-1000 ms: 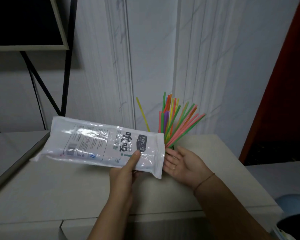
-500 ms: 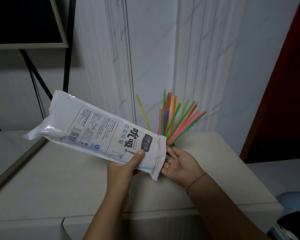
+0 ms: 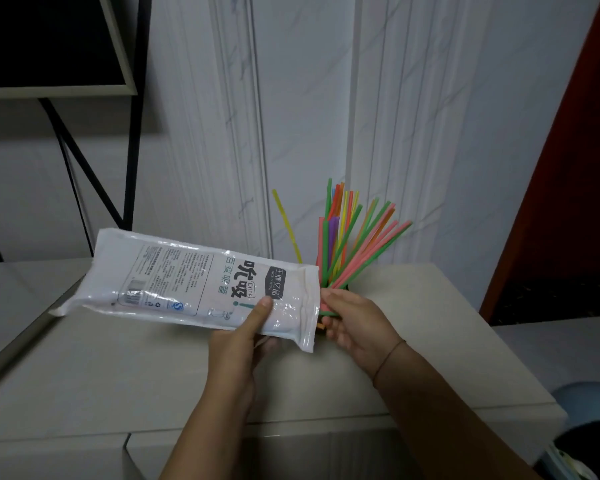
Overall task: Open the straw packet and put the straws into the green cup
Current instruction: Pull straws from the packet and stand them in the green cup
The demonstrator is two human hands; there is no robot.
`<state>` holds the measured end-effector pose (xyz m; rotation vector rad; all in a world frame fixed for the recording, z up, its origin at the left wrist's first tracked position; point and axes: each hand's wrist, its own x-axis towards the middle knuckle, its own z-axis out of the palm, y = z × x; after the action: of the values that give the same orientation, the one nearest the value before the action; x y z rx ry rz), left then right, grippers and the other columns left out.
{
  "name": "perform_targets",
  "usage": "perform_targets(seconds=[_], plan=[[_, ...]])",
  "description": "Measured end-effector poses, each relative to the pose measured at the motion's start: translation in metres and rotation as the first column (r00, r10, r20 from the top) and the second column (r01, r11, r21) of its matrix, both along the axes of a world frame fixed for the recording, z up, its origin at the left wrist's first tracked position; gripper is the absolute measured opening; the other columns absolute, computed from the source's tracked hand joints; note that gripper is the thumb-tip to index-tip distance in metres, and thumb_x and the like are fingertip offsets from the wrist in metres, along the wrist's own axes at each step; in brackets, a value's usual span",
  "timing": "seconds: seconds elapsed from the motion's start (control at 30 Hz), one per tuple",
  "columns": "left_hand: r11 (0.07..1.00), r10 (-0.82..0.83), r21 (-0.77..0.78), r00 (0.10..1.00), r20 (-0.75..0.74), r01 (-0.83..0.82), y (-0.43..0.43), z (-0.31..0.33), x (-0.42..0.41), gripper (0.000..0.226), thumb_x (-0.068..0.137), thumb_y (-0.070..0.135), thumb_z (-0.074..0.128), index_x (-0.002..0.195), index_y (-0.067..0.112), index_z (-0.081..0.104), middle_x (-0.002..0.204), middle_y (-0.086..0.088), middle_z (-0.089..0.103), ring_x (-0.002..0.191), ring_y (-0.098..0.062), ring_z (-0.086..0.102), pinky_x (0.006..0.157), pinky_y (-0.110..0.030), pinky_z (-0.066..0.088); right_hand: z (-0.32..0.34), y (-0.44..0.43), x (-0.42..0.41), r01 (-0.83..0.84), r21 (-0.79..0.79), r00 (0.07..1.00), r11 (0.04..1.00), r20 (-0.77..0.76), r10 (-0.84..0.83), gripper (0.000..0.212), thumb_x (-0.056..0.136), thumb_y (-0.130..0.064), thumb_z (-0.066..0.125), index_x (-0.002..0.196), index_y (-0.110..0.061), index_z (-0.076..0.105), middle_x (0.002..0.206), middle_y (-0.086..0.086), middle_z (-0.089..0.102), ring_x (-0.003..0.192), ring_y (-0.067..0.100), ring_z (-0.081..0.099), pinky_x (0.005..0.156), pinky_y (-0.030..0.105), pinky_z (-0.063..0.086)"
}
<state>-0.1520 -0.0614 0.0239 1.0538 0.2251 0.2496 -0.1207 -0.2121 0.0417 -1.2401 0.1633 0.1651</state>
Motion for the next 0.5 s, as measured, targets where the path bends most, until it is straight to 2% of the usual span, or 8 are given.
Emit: perform_targets(seconds=[0.13, 0.27, 0.37, 0.43, 0.5], plan=[[0.989, -0.091, -0.121, 0.995, -0.052, 0.084, 0.003, -0.005, 0.004, 0.034, 0.072, 0.020, 0.077, 0.105, 0.024, 0.069, 0.103, 0.003, 0.075, 0.092, -0.014, 0.072, 0.065, -0.030, 0.058, 0.003, -0.002, 0.000, 0.020, 0.008, 0.995, 1.000, 0.093, -0.020, 0.011, 0.089, 0.000, 0.055, 0.084, -0.002, 0.065, 0.065, 0.006, 0.058, 0.041, 0.003, 0.049, 0.044, 0.016, 0.045], [0.953, -0.101, -0.297, 0.989, -0.104, 0.066, 0.008, -0.007, 0.007, 0.050, 0.059, 0.020, 0.080, 0.106, 0.026, 0.063, 0.099, 0.000, 0.076, 0.087, -0.017, 0.073, 0.064, -0.032, 0.059, 0.009, -0.015, 0.003, 0.055, -0.095, 0.991, 0.994, 0.129, -0.042, 0.011, 0.085, 0.000, 0.061, 0.078, -0.005, 0.067, 0.059, 0.005, 0.061, 0.042, 0.003, 0.055, 0.045, 0.015, 0.048], [0.905, -0.076, -0.425, 0.989, -0.129, 0.014, 0.012, -0.007, 0.008, 0.044, 0.069, 0.011, 0.076, 0.108, 0.024, 0.059, 0.092, -0.004, 0.077, 0.080, -0.019, 0.074, 0.057, -0.033, 0.059, 0.016, -0.032, 0.007, 0.092, -0.110, 0.984, 0.990, 0.165, -0.074, 0.009, 0.085, -0.001, 0.061, 0.078, -0.004, 0.067, 0.052, 0.004, 0.060, 0.041, 0.004, 0.055, 0.043, 0.014, 0.047], [0.890, -0.061, -0.455, 0.987, -0.151, -0.015, 0.013, -0.008, 0.008, 0.034, 0.077, 0.007, 0.072, 0.105, 0.022, 0.059, 0.086, -0.003, 0.077, 0.075, -0.018, 0.074, 0.055, -0.032, 0.059, 0.018, -0.040, 0.009, 0.101, -0.064, 0.979, 0.993, 0.182, -0.087, 0.008, 0.086, -0.001, 0.059, 0.082, -0.001, 0.065, 0.051, 0.003, 0.058, 0.041, 0.004, 0.053, 0.043, 0.015, 0.047], [0.883, -0.052, -0.467, 0.984, -0.169, -0.033, 0.012, -0.009, 0.008, 0.028, 0.079, 0.006, 0.070, 0.100, 0.021, 0.059, 0.080, -0.001, 0.077, 0.070, -0.016, 0.074, 0.053, -0.031, 0.059, 0.018, -0.041, 0.009, 0.073, 0.064, 0.981, 0.995, 0.175, -0.083, 0.009, 0.088, -0.002, 0.057, 0.082, -0.001, 0.063, 0.054, 0.004, 0.057, 0.042, 0.005, 0.053, 0.042, 0.016, 0.046]])
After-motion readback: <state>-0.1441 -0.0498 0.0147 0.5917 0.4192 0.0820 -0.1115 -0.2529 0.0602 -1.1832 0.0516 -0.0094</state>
